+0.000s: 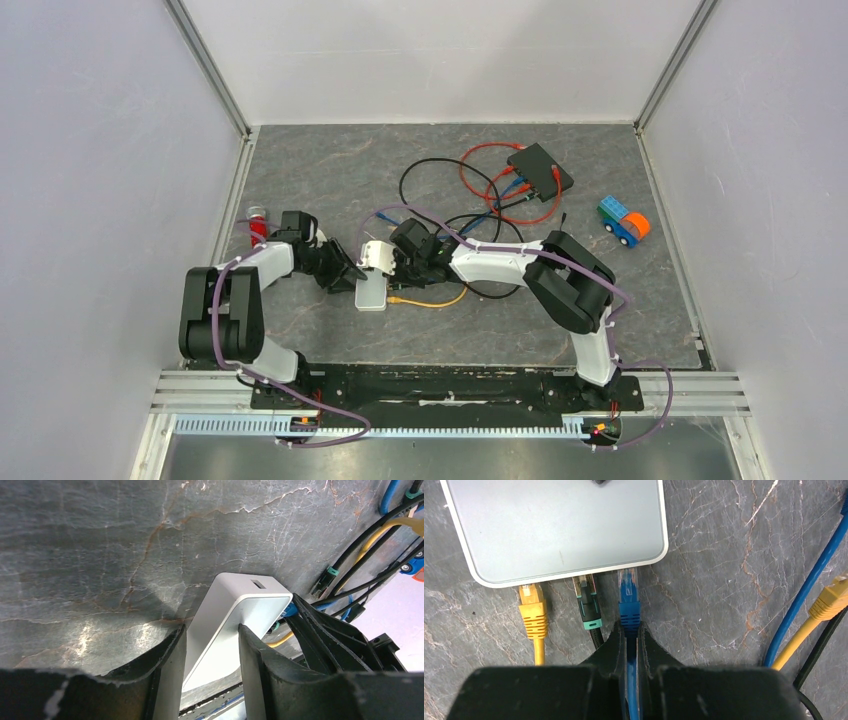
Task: Insert the plug into the switch port
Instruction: Insert the connector into the switch port.
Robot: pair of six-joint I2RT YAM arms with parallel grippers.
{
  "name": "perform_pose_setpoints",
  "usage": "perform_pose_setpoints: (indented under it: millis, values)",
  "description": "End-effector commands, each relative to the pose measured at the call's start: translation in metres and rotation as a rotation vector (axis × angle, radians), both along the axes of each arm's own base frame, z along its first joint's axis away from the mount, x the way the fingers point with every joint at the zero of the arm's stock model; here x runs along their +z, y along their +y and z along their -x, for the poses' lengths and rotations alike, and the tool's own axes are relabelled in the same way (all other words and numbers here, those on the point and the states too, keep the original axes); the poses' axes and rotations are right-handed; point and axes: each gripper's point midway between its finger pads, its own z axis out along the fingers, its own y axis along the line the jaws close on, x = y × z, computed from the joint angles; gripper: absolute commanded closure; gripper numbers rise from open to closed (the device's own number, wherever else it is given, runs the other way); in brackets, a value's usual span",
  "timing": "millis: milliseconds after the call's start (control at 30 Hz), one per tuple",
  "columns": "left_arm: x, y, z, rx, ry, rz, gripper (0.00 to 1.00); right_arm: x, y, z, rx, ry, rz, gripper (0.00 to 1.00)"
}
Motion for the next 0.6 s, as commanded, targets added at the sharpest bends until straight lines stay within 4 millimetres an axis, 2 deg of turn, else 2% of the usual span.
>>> perform_pose_setpoints:
  millis: [0,567]
  values:
    - [0.004,-0.004,-0.01,-0.039,-0.046,0.025,0.52,0.008,0.016,-0.001,0.042,-0.015,-0.037,1.0]
    - [0.004,-0.009,-0.01,-0.105,-0.045,0.059,0.54,-0.006,0.019,0.007,0.128,-0.026,-0.071,1.0]
